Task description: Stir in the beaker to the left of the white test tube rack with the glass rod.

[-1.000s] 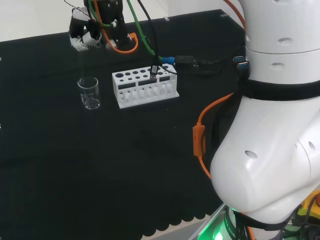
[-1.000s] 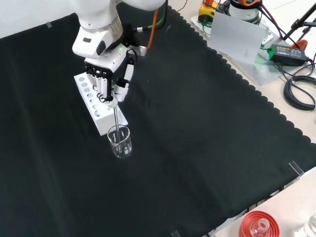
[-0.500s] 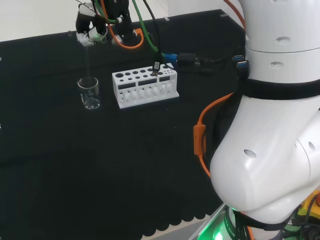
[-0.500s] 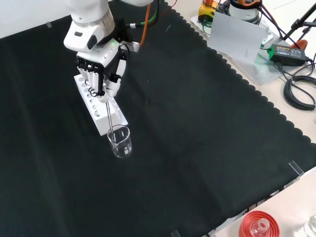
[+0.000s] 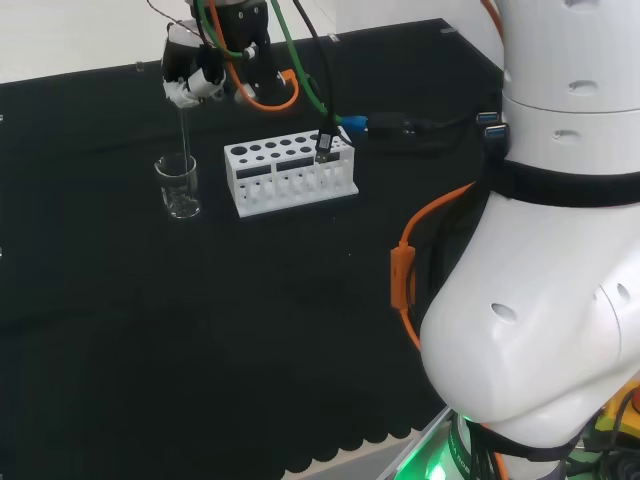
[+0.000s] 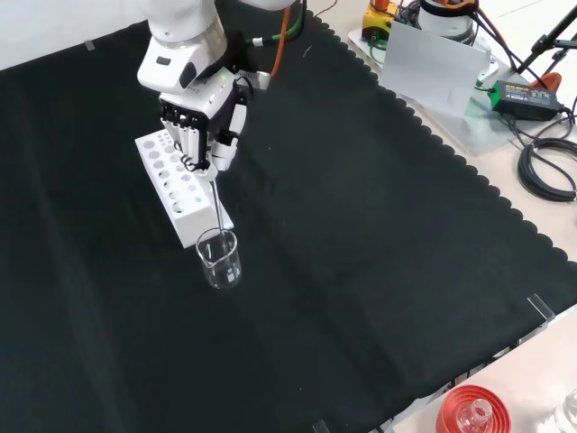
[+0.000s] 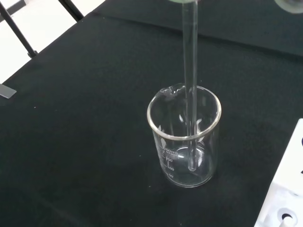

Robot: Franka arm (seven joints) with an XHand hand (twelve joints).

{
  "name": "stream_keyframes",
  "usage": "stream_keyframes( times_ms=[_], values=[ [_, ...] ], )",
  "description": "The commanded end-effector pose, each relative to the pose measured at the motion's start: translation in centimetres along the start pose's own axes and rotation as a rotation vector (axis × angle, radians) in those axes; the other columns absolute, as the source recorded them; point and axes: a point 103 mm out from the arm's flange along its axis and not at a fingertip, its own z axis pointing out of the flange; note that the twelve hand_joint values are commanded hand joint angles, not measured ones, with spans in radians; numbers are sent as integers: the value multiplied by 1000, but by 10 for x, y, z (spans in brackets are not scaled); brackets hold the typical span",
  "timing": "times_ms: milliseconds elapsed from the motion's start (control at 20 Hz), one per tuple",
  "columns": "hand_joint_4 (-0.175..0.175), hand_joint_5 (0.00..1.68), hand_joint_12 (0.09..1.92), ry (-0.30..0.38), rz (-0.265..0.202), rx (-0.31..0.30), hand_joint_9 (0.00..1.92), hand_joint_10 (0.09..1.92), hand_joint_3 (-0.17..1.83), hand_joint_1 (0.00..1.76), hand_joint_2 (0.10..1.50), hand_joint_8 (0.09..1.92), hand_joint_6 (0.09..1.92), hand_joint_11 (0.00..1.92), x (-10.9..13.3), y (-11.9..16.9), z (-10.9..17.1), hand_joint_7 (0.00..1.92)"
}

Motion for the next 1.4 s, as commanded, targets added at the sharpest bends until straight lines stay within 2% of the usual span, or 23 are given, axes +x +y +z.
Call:
stream_keyframes(
  times_ms=[50, 250, 450, 650, 900, 1400],
  values=[
    [-175, 1078, 701, -39, -5, -38, 1710, 461, -41, 1307, 1057, 840, 595, 1560, 23, -11, 2, 1250],
    [-175, 1078, 701, -6, -19, -24, 1710, 461, -41, 1307, 1056, 839, 595, 1559, 39, -9, 5, 1250],
    [-175, 1079, 701, 7, -22, -17, 1710, 460, -41, 1307, 1056, 837, 594, 1559, 42, 0, 4, 1251],
    [-175, 1080, 701, 3, -24, -22, 1711, 460, -40, 1307, 1056, 836, 592, 1559, 42, 4, 4, 1252],
    [-175, 1080, 700, -1, -29, -13, 1711, 459, -40, 1307, 1055, 835, 590, 1559, 39, 23, 0, 1252],
    [-175, 1081, 700, -15, -23, -22, 1711, 457, -39, 1308, 1055, 834, 589, 1559, 28, 21, -6, 1253]
  ],
)
